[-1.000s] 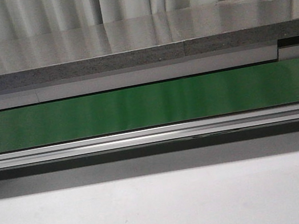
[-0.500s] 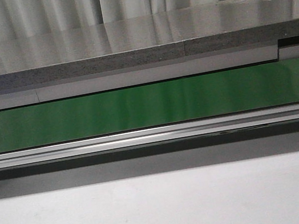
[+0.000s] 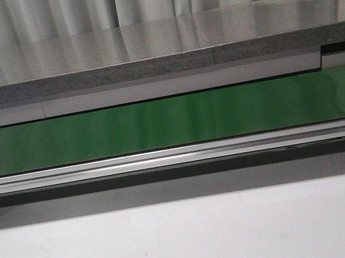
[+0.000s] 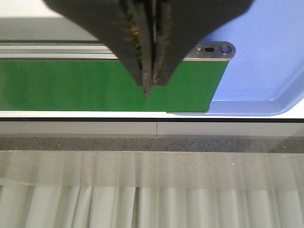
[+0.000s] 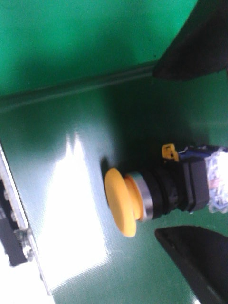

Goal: Move button from right to left
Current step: 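Lift the button and set it on the belt end nearest the right gripper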

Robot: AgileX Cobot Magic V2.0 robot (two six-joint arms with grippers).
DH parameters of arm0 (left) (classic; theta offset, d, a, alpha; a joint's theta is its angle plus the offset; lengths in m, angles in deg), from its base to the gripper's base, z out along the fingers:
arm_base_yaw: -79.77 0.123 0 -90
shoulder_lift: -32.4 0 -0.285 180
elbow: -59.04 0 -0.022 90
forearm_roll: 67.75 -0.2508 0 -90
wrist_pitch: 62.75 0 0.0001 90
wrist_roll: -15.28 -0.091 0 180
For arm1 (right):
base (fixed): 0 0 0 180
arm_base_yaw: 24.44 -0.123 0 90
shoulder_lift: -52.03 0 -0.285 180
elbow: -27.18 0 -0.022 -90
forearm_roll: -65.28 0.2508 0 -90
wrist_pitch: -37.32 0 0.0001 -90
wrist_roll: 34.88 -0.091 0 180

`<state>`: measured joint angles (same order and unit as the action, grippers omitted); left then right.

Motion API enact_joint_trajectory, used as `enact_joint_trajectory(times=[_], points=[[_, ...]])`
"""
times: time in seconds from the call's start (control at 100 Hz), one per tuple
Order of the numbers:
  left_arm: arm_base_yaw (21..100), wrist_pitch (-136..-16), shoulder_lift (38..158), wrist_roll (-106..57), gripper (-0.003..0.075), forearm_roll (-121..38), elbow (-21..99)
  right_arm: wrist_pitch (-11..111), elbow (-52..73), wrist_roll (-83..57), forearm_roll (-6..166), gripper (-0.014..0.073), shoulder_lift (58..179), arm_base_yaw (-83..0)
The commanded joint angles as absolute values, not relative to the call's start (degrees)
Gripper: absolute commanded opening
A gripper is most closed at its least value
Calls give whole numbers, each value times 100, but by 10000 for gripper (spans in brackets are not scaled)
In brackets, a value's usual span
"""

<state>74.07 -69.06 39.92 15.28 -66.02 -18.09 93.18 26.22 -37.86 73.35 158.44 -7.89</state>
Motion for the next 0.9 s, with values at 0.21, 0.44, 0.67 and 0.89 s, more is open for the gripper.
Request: enact_joint_trajectory(times=[0.21, 0.44, 0.67, 0.89], points=[[7369, -6465, 3828, 1528, -20, -6599, -2075, 9258, 2753, -2720, 7322, 485, 14691, -1083], [7369, -6465, 3828, 1528, -20, -6599, -2075, 9217, 2612, -2791, 6764, -49, 14190, -1503], [7369, -6465, 3828, 1528, -20, -6599, -2075, 8626, 1778, -2807, 6743, -59, 13509, -1823], [7369, -6465, 3828, 1528, -20, -6599, -2075, 7994, 808, -2796, 6697, -59, 12698, -2042]])
